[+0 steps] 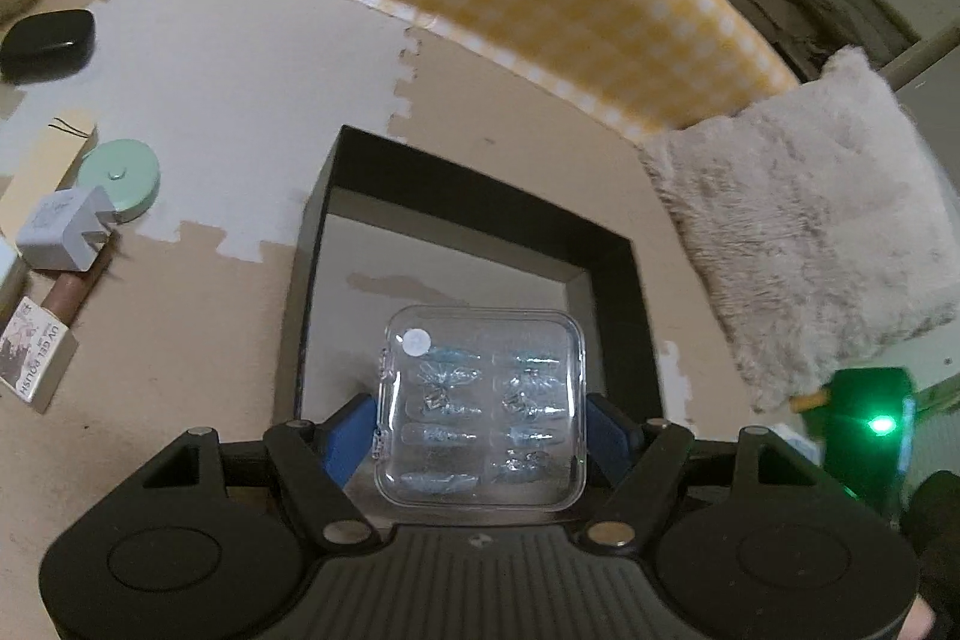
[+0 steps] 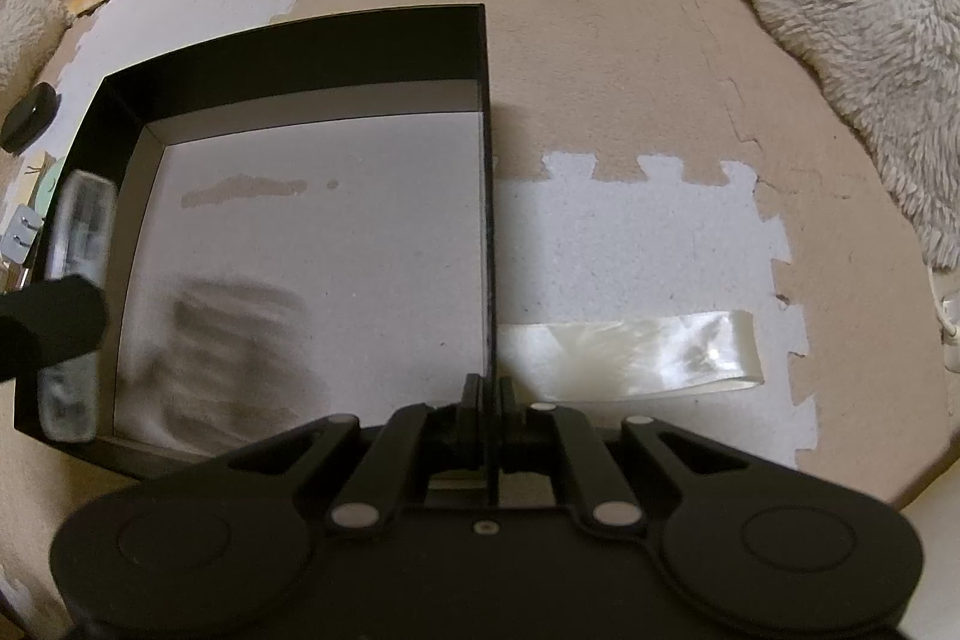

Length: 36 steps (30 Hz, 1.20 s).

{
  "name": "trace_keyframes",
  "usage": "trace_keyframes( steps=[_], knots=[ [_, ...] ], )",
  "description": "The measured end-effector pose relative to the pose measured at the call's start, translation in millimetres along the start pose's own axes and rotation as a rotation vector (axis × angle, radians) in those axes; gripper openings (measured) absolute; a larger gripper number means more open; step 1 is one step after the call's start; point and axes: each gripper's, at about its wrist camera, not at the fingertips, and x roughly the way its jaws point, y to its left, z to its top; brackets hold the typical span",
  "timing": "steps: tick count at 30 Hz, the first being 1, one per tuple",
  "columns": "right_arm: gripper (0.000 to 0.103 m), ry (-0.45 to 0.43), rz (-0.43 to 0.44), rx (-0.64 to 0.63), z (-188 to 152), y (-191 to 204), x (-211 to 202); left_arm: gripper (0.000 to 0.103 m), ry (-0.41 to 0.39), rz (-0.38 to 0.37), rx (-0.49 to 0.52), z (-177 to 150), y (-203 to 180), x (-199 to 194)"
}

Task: Organize rigid objects
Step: 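Carry the case into the black box and open the left gripper, then move the left tool back toward the wooden stick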

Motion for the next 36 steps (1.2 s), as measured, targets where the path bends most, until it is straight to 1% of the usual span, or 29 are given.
trace_keyframes(
  steps=[7, 10, 14, 15, 17, 23, 29, 33, 36],
  knots=[
    [0.006, 0.001, -0.001, -0.003, 0.5, 0.4, -0.1, 0.076, -0.014, 0.065, 0.072, -3.9, -8.8, 3.4],
    [0.006, 0.001, -0.001, -0.004, 0.5, 0.7, 0.0, 0.081, -0.001, 0.05, 0.072, -4.5, -7.4, 4.2],
    [0.006, 0.0, 0.001, -0.003, 0.5, 0.6, 0.0, 0.091, 0.019, 0.026, 0.059, -4.8, -7.8, 1.6],
    [0.006, 0.0, 0.003, 0.0, 0.2, 0.1, -0.1, 0.094, 0.021, 0.032, 0.063, -5.2, -9.1, 0.3],
    [0.006, -0.001, 0.004, 0.001, 0.1, 0.0, -0.1, 0.094, 0.018, 0.045, 0.075, -6.0, -11.7, -2.5],
    [0.006, -0.003, 0.005, 0.001, -0.4, -0.1, -0.2, 0.095, 0.014, 0.019, 0.101, -5.6, -17.0, -16.1],
    [0.006, -0.004, 0.005, 0.001, -0.5, -0.7, -0.4, 0.1, -0.034, 0.006, 0.196, -3.0, -32.5, -42.0],
    [0.006, -0.004, 0.003, -0.001, -0.5, -0.5, -0.6, 0.103, -0.087, 0.006, 0.253, 4.0, -39.8, -61.5],
    [0.006, -0.004, 0.004, 0.0, -0.5, -0.3, -0.4, 0.103, -0.141, 0.024, 0.294, 9.4, -41.2, -77.2]
  ],
)
